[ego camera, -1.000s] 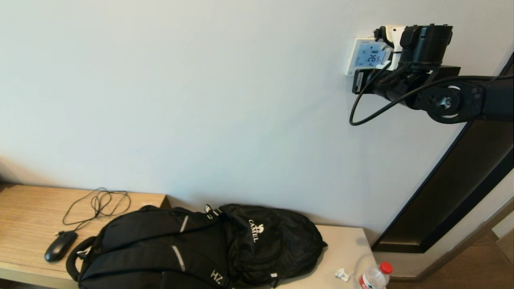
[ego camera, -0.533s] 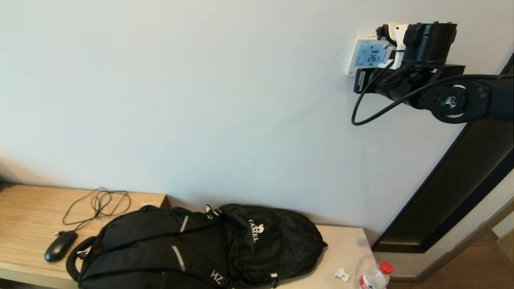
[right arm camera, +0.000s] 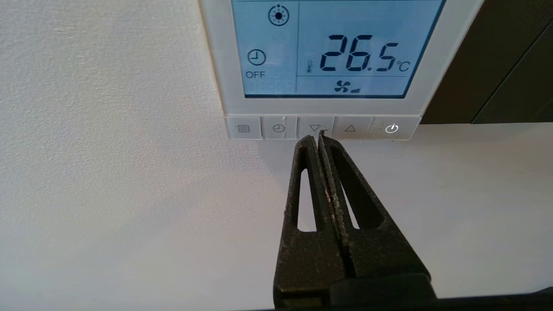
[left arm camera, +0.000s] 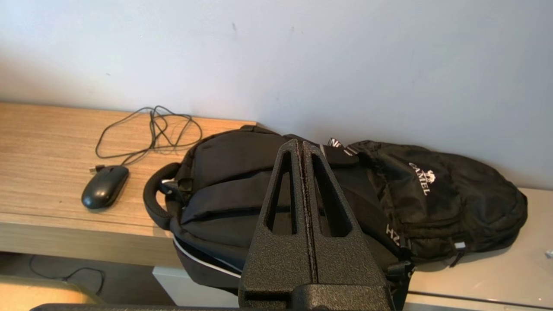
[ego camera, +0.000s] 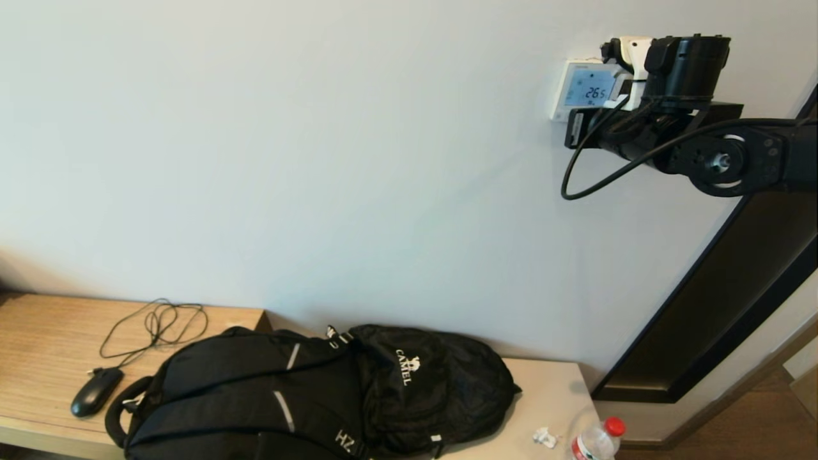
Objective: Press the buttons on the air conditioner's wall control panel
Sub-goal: Press the temperature decrease button
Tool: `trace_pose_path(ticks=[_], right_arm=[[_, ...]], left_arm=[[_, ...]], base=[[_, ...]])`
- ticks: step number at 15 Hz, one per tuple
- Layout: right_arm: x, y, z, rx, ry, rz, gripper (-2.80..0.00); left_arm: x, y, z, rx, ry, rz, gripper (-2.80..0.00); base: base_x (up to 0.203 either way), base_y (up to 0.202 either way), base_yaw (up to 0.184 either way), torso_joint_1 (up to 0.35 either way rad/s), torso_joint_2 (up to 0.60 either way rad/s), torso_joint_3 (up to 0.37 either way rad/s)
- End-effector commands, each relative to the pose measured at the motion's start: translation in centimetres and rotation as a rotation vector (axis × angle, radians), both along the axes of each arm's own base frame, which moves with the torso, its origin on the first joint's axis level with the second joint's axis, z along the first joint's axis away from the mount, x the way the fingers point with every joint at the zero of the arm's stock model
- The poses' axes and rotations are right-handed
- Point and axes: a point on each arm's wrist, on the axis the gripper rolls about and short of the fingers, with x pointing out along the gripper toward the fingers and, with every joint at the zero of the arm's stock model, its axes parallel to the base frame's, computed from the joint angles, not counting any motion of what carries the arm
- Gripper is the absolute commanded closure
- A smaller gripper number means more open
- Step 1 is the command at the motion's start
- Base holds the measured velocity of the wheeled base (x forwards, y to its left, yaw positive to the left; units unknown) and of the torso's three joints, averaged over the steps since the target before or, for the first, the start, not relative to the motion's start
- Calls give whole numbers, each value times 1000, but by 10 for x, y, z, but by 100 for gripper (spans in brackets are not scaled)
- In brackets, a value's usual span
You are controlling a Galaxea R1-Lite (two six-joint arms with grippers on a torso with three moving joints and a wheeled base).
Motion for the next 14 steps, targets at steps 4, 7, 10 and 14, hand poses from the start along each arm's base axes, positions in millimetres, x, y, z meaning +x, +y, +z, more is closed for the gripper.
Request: trace_pose_path(ticks=[4,7,10,14], right_arm=[[7,1,-5,-2,6,-2,0],[10,2,-8,-2,11,-2,0],[9,2,-6,-1,7,-1,0],[3,2,-2,0,2,1,0]], left_arm=[[0,0,0,0,-1,1,0],[0,0,0,0,-2,1,0],[0,0,0,0,-1,1,0],[0,0,0,0,-1,1,0]], base=[[0,0,0,0,0,0],[0,0,0,0,0,0],[0,0,0,0,0,0],[0,0,0,0,0,0]])
